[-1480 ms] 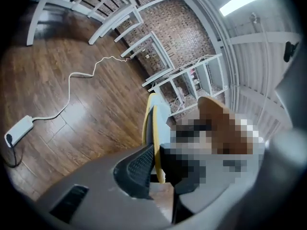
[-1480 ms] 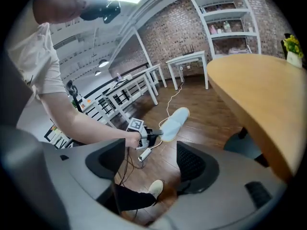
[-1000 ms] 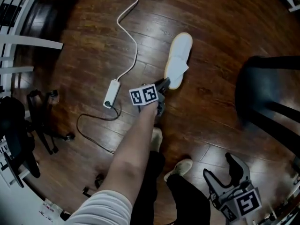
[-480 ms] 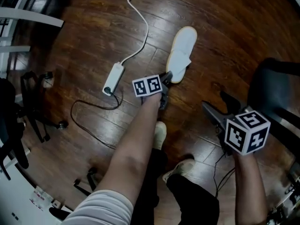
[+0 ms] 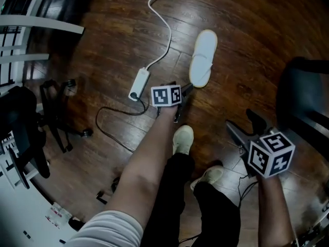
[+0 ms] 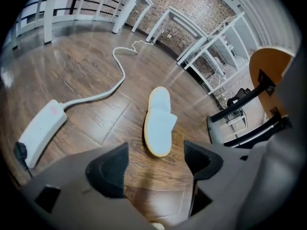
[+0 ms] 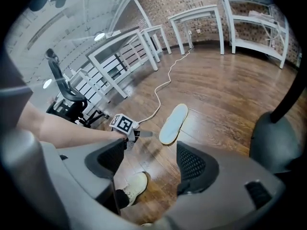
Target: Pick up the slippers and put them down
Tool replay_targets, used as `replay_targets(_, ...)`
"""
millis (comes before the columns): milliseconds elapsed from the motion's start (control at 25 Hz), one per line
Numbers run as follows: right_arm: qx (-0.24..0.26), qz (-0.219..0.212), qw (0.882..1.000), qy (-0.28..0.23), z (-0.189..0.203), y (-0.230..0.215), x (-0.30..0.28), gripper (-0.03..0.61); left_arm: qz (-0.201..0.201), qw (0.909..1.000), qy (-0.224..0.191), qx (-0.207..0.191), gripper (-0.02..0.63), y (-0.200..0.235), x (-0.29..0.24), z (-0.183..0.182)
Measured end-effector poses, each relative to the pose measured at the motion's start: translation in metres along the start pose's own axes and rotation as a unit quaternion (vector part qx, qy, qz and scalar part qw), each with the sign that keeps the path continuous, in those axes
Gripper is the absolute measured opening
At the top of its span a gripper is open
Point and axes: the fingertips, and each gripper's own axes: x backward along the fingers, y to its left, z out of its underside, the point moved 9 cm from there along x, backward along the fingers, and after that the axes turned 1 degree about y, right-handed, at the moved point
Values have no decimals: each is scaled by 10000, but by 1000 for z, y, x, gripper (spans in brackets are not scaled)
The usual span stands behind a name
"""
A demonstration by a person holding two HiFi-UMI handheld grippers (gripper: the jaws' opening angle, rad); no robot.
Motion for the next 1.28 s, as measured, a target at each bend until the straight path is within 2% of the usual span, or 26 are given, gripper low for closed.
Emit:
replay_targets(120,-44,-112,9999,-2,-7,29,41,364,-37,10000,-22,-78,360,-31,62,-1)
replay_targets(280,-28,-307,9995,-42,-29,84,118,364,77,9997,-199,-139,353,-97,168,-17)
replay_targets(480,295,-387,9977,-478,-82,154,244,362,156,9948,-484,-886,348,-216,317,-74)
replay_targets(720,649,-106,9914,-1133,-124,208,443,362,222,9828,-693,-1695,348,-381,512,-101)
replay_targets(840,477,332,9877,-1454,-114,207,549,362,496,9702,-873,-2207,348,-470,590,-114)
replay_targets(960,183,824,9811,-1741,-78,203,641,362,897,9518,-879,-2798,348,-549,648,-109)
replay_targets(1120,-159,1412,9678,-2078,-14,190,725,362,1292,9196,-665,-3651,348,-634,680,-79)
replay_targets(1280,-540,1841,9525,-2366,46,185,780,362,1663,8968,-476,-4072,348,-694,689,-45)
